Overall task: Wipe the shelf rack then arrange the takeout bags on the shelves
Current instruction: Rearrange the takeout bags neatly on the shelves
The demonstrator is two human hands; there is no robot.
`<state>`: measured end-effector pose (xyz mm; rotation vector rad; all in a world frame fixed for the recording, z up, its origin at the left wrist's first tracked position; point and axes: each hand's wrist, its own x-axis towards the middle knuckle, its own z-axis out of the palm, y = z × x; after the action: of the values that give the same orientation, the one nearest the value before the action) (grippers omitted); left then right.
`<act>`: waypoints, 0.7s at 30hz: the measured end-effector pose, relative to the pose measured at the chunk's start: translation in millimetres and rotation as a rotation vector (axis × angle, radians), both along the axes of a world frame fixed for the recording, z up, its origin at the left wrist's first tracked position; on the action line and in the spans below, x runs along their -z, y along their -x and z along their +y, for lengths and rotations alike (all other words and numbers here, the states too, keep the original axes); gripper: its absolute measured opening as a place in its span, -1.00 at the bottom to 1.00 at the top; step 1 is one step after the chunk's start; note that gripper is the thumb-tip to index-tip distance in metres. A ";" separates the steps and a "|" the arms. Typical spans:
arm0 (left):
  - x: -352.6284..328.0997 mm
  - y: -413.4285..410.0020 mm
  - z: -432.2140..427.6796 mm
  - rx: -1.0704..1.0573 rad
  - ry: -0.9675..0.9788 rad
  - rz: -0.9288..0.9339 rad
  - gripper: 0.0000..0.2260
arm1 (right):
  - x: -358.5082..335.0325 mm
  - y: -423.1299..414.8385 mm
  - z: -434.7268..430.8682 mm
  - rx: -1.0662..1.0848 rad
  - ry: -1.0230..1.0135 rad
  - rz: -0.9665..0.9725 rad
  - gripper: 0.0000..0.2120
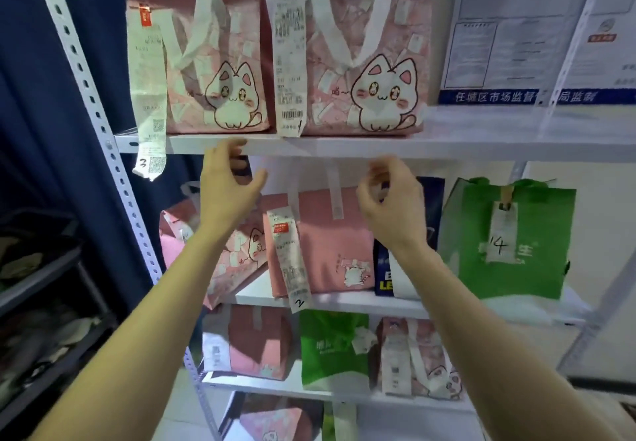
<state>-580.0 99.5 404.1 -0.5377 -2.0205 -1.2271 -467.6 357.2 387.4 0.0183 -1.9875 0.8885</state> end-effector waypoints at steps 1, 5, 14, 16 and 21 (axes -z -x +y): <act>20.5 2.9 -1.9 -0.022 0.009 -0.066 -0.56 | 22.5 3.9 -2.5 0.003 -0.004 -0.095 -0.74; 113.1 7.7 -1.2 -0.002 0.048 -0.406 -0.58 | 99.6 18.1 -3.9 0.102 -0.020 -0.378 -0.45; 192.1 17.0 13.0 0.046 0.037 -0.724 -0.81 | 135.7 46.1 -0.7 0.150 0.031 -0.653 -0.15; 191.1 18.0 7.1 0.022 -0.006 -0.707 -0.85 | 135.7 46.8 -2.8 0.195 0.025 -0.643 -0.14; 189.9 3.8 -28.0 0.034 -0.057 -0.613 -0.82 | 138.8 28.5 -17.0 0.192 -0.011 -0.537 -0.37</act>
<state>-583.8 71.6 214.2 -0.1725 -2.4656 -1.6051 -496.1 340.1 248.6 -0.4396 -2.4355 0.8128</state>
